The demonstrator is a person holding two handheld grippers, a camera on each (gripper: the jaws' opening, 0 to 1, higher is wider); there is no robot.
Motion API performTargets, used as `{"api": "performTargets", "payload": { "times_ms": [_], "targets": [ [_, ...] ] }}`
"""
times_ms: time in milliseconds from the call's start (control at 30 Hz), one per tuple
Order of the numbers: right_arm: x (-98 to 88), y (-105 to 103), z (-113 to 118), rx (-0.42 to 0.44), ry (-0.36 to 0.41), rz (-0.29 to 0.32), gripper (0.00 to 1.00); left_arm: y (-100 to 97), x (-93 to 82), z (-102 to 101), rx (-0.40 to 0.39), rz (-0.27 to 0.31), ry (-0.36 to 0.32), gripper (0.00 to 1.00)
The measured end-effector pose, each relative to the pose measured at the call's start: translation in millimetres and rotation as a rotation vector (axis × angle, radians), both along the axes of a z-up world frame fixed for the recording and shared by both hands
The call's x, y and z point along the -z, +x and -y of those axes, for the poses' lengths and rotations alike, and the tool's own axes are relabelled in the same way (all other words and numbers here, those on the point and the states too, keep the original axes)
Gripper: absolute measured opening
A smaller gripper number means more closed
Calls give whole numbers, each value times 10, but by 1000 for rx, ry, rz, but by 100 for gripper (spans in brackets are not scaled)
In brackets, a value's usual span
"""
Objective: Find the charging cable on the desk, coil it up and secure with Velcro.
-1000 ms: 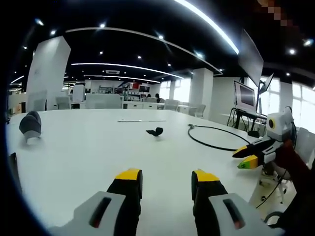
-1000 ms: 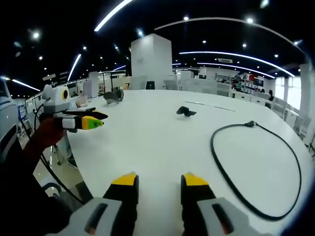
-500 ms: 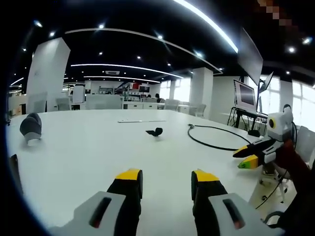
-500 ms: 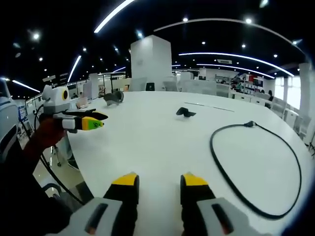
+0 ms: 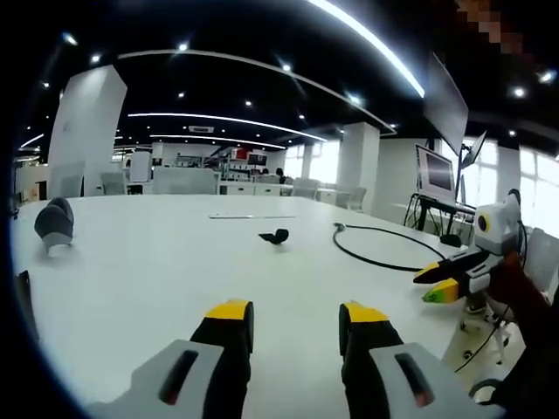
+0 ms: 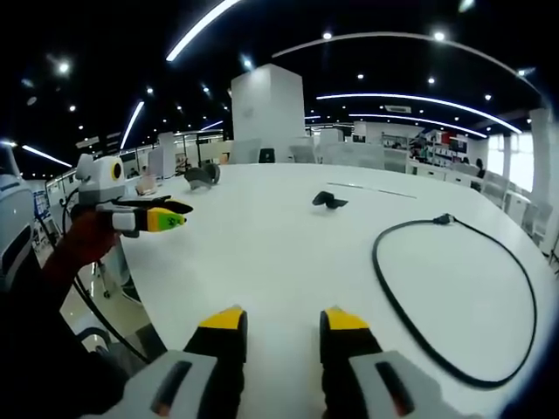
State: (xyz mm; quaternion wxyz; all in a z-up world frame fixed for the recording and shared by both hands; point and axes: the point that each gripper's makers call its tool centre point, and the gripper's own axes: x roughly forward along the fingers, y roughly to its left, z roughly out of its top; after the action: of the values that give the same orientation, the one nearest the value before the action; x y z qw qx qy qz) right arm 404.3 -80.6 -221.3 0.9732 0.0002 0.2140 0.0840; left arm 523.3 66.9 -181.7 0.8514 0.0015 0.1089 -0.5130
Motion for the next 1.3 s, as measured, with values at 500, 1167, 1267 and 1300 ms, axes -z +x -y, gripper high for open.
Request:
{"api": "performTargets", "payload": {
  "times_ms": [500, 1167, 1267, 1300],
  "targets": [
    [-1, -3, 20, 3, 8, 1, 34, 31, 9, -3, -16, 14, 7, 39],
    [-84, -22, 189, 22, -16, 24, 35, 12, 71, 100, -10, 22, 26, 39],
    [-107, -7, 257, 27, -37, 24, 35, 10, 60, 160, 4, 16, 20, 39],
    [-113, -2, 280, 30, -41, 25, 35, 11, 56, 171, 6, 17, 19, 39]
  ]
}}
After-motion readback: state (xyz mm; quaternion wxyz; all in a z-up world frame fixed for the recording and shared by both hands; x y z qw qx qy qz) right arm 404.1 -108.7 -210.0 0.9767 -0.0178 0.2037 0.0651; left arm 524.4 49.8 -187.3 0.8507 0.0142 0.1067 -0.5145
